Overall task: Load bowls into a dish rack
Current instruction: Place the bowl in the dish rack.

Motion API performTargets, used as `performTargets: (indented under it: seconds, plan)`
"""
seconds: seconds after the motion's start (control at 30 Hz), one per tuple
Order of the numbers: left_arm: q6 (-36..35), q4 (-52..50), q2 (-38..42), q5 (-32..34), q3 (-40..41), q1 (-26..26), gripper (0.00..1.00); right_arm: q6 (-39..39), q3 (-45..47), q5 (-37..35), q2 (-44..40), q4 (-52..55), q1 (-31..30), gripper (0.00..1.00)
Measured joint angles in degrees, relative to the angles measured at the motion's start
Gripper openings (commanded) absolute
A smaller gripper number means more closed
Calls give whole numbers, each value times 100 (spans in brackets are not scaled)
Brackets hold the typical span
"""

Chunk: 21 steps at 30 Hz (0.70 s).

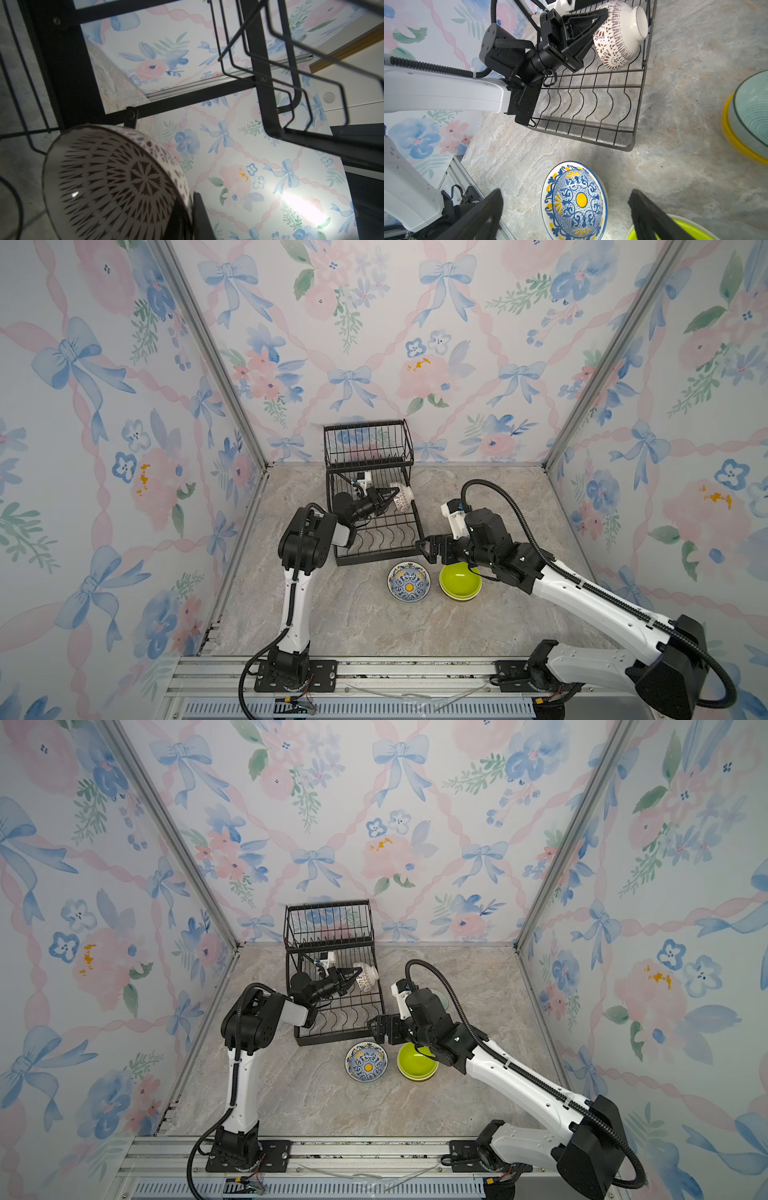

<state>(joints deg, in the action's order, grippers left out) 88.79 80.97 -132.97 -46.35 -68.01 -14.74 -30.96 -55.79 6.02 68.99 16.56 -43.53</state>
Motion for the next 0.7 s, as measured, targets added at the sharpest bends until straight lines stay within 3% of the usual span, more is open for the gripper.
performTargets:
  seconds: [0.7]
  plan:
    - [452,326,0,0,37,31,0,-13,-74,-210,70,33,-96,96]
